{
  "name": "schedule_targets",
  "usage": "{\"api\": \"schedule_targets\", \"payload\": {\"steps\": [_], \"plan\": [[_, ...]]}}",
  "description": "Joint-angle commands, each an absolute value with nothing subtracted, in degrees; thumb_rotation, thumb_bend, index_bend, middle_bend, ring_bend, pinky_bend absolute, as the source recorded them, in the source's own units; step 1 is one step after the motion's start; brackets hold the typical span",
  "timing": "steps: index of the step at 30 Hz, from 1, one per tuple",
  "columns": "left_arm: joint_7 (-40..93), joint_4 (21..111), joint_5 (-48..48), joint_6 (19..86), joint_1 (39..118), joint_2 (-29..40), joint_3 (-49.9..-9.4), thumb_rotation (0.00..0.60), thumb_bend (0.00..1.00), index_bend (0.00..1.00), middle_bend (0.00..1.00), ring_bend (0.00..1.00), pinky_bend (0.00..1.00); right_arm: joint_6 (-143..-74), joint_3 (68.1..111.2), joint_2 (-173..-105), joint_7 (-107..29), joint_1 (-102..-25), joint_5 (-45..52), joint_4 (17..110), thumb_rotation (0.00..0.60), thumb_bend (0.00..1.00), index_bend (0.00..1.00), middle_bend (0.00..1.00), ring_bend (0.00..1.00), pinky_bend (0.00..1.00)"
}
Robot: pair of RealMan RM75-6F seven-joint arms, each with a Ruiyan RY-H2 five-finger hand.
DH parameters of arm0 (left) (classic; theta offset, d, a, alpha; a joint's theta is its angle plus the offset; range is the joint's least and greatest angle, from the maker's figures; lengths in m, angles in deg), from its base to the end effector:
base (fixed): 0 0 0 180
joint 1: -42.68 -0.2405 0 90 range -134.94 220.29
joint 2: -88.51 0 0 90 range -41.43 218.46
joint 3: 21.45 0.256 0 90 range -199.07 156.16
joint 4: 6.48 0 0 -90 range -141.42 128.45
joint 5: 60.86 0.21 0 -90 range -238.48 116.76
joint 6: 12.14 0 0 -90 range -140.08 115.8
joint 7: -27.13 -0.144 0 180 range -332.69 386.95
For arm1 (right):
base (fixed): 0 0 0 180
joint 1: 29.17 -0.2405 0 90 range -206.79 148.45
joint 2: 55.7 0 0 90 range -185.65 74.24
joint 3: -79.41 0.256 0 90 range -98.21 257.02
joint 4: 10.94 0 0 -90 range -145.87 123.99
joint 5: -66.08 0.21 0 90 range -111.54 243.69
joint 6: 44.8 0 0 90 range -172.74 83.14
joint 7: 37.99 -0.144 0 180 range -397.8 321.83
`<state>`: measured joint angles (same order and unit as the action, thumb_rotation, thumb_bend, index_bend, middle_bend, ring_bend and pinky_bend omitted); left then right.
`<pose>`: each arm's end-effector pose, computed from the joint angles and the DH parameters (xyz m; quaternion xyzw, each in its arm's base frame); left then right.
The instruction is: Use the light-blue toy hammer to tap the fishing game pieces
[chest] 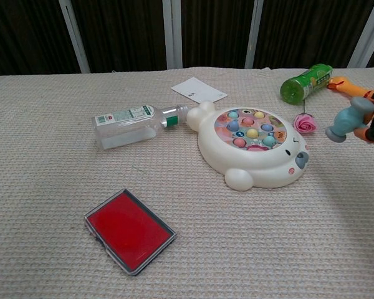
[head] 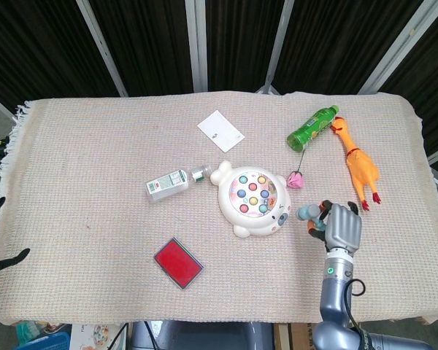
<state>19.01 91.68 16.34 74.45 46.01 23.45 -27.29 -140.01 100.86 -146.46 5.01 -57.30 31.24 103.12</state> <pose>-0.3093 0.1802 0.1624 -0.5361 -0.4050 -0.3655 0.6442 -0.1724 -0.2731 0.0547 0.4525 -0.5594 0.3216 0.6156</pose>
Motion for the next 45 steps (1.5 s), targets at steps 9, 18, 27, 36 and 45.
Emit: {"api": "schedule_targets", "payload": {"steps": [9,18,27,36,45], "plan": [[19.38,91.46,15.94,74.46,45.98,23.58,-27.57,0.600,0.01,0.01,0.00,0.00,0.00,-140.95,97.80,-146.29,6.89,-57.30,28.59,106.18,0.600,0.47,0.79,0.60,0.45,0.16],[19.72,91.32,16.16,74.97,45.80,23.46,-27.67,0.600,0.01,0.01,0.00,0.00,0.00,-142.03,98.97,-147.70,10.90,-59.49,29.40,106.14,0.600,0.48,0.81,0.60,0.46,0.17],[19.86,91.24,16.28,75.08,45.73,23.46,-27.66,0.600,0.01,0.01,0.00,0.00,0.00,-143.05,101.67,-148.96,16.84,-62.97,32.63,105.32,0.600,0.48,0.81,0.60,0.46,0.17],[19.87,91.31,16.40,75.06,45.69,23.50,-27.56,0.600,0.01,0.01,0.00,0.00,0.00,-144.43,104.02,-150.24,20.86,-65.75,35.76,104.56,0.600,0.48,0.81,0.60,0.46,0.17],[19.73,91.31,16.44,74.90,45.74,23.46,-27.49,0.600,0.01,0.01,0.00,0.00,0.00,-145.12,106.00,-151.72,22.79,-68.31,37.83,103.64,0.600,0.50,0.82,0.61,0.47,0.19]]}}
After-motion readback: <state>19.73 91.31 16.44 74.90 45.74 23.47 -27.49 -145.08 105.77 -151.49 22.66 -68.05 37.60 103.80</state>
